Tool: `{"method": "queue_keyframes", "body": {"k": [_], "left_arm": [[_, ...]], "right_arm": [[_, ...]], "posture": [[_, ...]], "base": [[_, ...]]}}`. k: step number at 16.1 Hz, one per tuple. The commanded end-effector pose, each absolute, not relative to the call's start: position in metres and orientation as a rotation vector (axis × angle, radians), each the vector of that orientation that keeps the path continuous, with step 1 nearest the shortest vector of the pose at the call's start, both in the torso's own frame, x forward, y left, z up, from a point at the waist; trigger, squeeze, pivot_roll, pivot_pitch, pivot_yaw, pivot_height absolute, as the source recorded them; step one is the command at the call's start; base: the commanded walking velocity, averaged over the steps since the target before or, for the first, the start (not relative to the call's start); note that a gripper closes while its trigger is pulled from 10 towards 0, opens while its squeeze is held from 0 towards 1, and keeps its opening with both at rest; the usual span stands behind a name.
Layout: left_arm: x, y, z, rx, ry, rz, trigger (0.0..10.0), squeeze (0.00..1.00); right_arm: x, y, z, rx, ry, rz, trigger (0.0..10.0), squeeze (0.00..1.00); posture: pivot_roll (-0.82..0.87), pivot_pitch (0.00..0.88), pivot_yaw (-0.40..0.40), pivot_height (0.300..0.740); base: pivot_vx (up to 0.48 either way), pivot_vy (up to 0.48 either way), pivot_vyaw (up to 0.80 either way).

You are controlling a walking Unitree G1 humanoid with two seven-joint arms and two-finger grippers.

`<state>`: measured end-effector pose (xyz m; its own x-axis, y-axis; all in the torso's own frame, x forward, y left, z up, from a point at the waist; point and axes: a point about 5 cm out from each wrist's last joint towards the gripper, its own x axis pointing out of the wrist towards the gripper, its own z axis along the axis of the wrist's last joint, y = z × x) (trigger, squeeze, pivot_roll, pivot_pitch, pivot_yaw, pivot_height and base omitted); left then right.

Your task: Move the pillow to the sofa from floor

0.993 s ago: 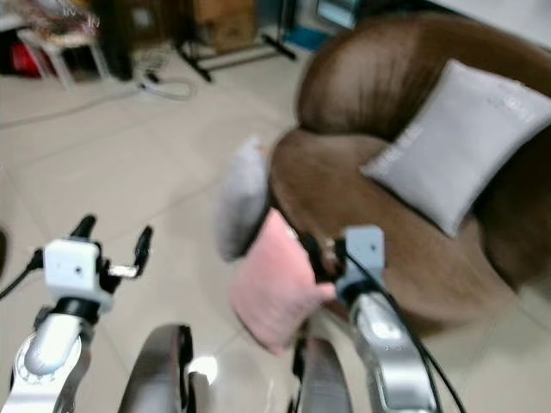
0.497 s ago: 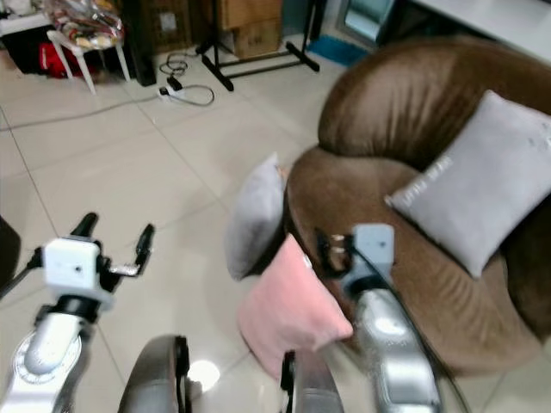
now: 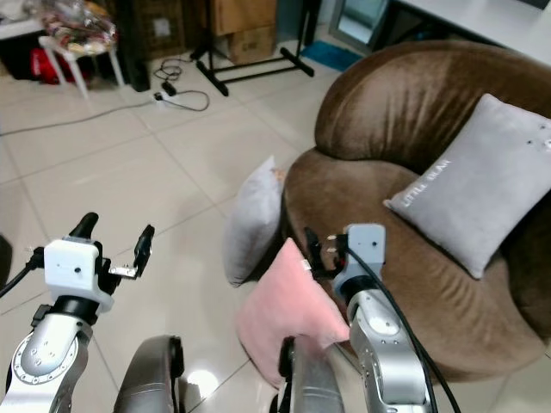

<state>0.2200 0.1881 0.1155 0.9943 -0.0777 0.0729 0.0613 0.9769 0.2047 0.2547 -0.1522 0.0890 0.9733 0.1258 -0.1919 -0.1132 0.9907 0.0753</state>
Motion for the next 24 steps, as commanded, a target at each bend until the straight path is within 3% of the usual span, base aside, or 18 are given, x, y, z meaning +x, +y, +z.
{"method": "queue_keyframes", "body": {"k": [1,9,10,11,18,24], "left_arm": [[0.219,0.183,0.114,0.204,-0.074,-0.099,10.0,0.52],[0.217,0.180,0.110,0.199,-0.044,-0.154,10.0,0.52],[0.217,0.179,0.109,0.198,-0.035,-0.174,10.0,0.52],[0.217,0.179,0.108,0.207,-0.029,-0.201,10.0,0.52],[0.218,0.178,0.108,0.210,-0.024,-0.238,10.0,0.52],[0.215,0.161,0.109,0.188,0.034,-0.498,10.0,0.53]], "right_arm": [[0.253,-0.156,0.084,0.066,0.230,0.119,10.0,0.00],[0.255,-0.152,0.075,0.052,0.308,0.205,10.0,0.00],[0.255,-0.153,0.072,0.052,0.325,0.203,10.0,0.73],[0.258,-0.155,0.072,0.063,0.316,0.200,10.0,1.00],[0.272,-0.145,0.072,0.051,0.326,0.240,10.0,1.00],[0.312,-0.146,0.055,-0.022,0.413,0.164,10.0,1.00]], "posture": [[0.04,0.088,-0.080,0.547],[0.04,0.110,-0.084,0.487],[0.04,0.112,-0.085,0.487],[0.05,0.120,-0.088,0.487],[0.04,0.140,-0.084,0.487],[0.05,0.227,-0.081,0.487]], "base": [[0.000,0.000,0.00],[0.000,0.000,0.00],[0.000,0.000,0.00],[0.000,0.000,0.00],[0.000,0.000,0.00],[0.000,0.000,0.00]]}}
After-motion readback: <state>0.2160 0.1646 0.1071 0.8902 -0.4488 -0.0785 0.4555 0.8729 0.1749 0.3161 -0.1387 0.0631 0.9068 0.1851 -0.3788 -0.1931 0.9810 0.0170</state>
